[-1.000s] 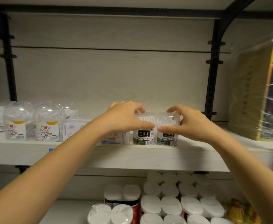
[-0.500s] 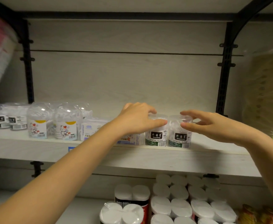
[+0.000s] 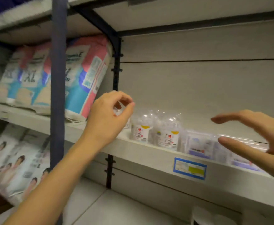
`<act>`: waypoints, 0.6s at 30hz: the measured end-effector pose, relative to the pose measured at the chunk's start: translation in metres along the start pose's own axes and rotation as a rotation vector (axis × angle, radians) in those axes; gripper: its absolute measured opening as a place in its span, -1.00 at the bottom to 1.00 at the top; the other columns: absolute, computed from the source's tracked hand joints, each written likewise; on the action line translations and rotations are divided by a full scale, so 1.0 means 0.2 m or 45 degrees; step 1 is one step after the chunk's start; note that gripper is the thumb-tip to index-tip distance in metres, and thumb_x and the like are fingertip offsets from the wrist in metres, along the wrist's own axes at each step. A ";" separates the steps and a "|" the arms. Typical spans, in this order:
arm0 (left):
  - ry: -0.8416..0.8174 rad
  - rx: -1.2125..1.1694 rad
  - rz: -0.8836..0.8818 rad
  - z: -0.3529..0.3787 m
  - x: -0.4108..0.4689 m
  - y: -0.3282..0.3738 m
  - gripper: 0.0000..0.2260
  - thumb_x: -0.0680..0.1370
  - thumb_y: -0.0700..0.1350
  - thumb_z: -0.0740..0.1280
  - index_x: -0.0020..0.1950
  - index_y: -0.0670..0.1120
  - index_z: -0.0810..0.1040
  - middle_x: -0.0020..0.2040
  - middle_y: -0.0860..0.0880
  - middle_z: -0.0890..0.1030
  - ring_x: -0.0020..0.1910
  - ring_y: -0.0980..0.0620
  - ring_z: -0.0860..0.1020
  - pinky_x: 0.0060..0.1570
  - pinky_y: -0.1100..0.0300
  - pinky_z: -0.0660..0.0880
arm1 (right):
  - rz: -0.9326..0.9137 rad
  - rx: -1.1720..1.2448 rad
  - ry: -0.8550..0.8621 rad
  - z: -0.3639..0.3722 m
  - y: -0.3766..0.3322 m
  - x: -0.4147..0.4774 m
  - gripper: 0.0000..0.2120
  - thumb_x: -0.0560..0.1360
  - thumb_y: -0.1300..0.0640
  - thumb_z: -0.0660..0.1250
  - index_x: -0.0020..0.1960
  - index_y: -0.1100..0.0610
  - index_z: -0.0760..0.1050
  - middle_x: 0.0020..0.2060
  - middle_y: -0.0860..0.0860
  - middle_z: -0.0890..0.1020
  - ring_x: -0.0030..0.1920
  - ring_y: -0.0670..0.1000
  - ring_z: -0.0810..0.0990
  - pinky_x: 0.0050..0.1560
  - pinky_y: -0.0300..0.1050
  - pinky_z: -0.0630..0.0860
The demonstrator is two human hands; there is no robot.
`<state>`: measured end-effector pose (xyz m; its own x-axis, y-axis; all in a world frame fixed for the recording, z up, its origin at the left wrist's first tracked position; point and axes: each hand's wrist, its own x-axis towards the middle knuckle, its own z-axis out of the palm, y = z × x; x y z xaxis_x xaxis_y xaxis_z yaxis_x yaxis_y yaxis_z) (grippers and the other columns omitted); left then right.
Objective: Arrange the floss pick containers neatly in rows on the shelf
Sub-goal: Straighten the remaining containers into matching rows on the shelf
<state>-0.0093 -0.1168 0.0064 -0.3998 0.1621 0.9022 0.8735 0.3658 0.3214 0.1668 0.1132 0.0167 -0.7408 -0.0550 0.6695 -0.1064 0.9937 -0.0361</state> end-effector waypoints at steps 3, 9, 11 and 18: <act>-0.074 0.050 -0.115 -0.15 0.06 -0.31 -0.95 0.49 -0.18 0.34 -0.11 -0.05 0.58 -0.14 0.00 0.59 -0.19 0.07 0.50 -0.16 0.26 0.40 | 0.058 0.025 -0.074 0.15 -0.20 0.16 -0.62 0.33 -0.50 -0.03 0.11 -0.51 0.25 0.09 -0.55 0.41 0.02 -0.32 0.51 -0.22 -0.29 0.51; -0.516 0.140 -0.085 -0.22 0.26 -0.76 -0.73 0.54 -0.10 0.29 0.23 -0.08 0.48 0.21 -0.04 0.50 0.10 0.02 0.48 0.18 0.15 0.39 | 0.041 0.007 -0.111 0.48 -0.64 0.63 -0.60 0.39 -0.30 0.11 0.20 -0.26 0.36 0.10 -0.30 0.52 0.07 -0.16 0.52 0.09 -0.14 0.48; -0.642 0.179 -0.088 -0.19 0.34 -0.85 -0.65 0.55 -0.06 0.27 0.32 -0.08 0.41 0.31 -0.06 0.44 0.20 0.01 0.44 0.20 0.18 0.33 | 0.061 -0.098 -0.198 0.59 -0.73 0.80 -0.61 0.48 -0.18 0.18 0.28 -0.14 0.37 0.19 -0.19 0.53 0.16 -0.12 0.49 0.17 -0.08 0.47; -0.959 0.269 -0.238 -0.02 0.50 -1.04 -0.40 0.50 -0.02 0.33 0.47 -0.15 0.18 0.45 -0.16 0.28 0.38 -0.14 0.32 0.23 0.13 0.31 | 0.330 -0.513 -0.445 0.91 -0.77 1.21 -0.45 0.48 -0.16 0.26 0.36 0.11 0.33 0.30 0.08 0.47 0.22 0.14 0.49 0.21 0.08 0.46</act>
<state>-0.2299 -0.1796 0.0308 -0.6801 0.6282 0.3778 0.7326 0.6014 0.3188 -0.1162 -0.0713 0.0484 -0.8907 0.2336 0.3900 0.3170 0.9340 0.1647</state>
